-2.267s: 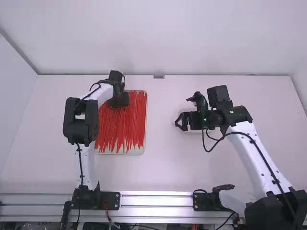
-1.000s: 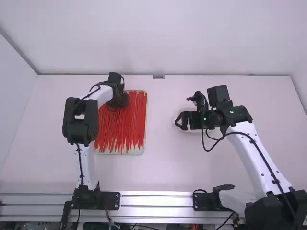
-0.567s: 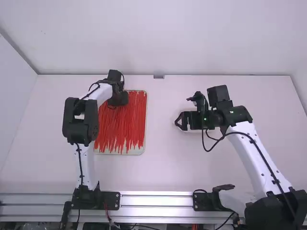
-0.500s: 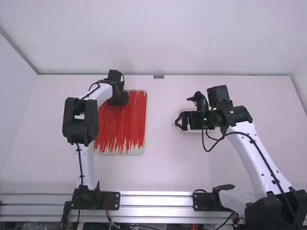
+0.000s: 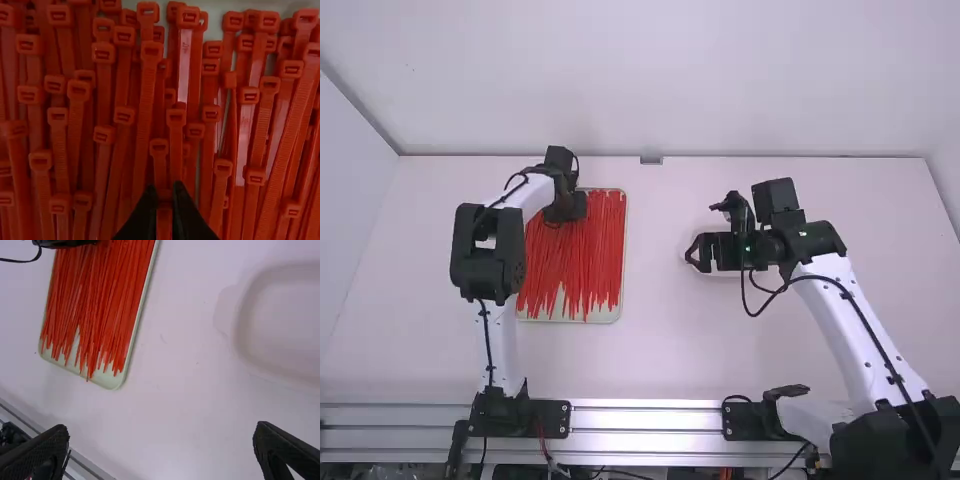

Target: Fasten the cable tie

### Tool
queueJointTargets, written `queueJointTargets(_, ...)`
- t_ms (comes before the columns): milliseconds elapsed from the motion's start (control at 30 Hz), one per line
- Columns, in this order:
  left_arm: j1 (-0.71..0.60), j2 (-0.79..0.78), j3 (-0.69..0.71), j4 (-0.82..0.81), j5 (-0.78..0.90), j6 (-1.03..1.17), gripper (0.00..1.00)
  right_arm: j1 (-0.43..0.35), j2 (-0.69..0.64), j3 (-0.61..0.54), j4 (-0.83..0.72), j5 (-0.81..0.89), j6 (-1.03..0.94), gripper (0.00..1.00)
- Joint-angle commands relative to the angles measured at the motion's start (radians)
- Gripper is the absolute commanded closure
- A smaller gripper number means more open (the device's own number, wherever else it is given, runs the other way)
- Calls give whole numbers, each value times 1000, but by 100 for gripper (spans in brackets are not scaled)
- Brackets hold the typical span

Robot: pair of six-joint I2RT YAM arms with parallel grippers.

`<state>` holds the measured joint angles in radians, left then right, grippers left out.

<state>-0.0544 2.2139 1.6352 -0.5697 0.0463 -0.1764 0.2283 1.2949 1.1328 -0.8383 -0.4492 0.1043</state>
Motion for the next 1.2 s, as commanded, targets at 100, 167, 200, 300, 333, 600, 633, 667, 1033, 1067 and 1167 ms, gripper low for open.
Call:
queueJointTargets(100, 9, -63, 161, -68, -11, -14, 98, 0, 6, 33, 24, -4, 4, 2)
queueJointTargets(167, 8, -80, 205, -97, -11, -14, 98, 0, 6, 33, 27, -4, 4, 2)
queueJointTargets(200, 8, -105, 256, -130, -11, -14, 98, 0, 6, 33, 31, -3, 4, 2)
queueJointTargets(300, 8, -142, 330, -184, -11, -14, 98, 0, 6, 33, 39, -3, 4, 2)
queueJointTargets(333, 8, -158, 354, -205, -11, -15, 98, 1, 6, 33, 43, -3, 3, 2)
queueJointTargets(600, 6, -388, 425, -343, -42, -43, 98, 0, 6, 33, 69, -3, 1, 2)
queueJointTargets(633, 0, -416, 422, -355, -53, -44, 98, 0, 6, 33, 73, -3, 0, 2)
queueJointTargets(667, -9, -462, 417, -370, -71, -44, 98, 0, 6, 33, 77, -2, 0, 2)
queueJointTargets(1033, -147, -881, 134, -342, -293, -112, 98, 0, 6, 33, 175, -97, 0, 2)
queueJointTargets(1067, -160, -938, 65, -315, -299, -125, 98, 1, 6, 33, 188, -115, 0, 2)
queueJointTargets(1167, -176, -1062, -109, -230, -291, -149, 98, 1, 6, 33, 222, -169, 0, 2)
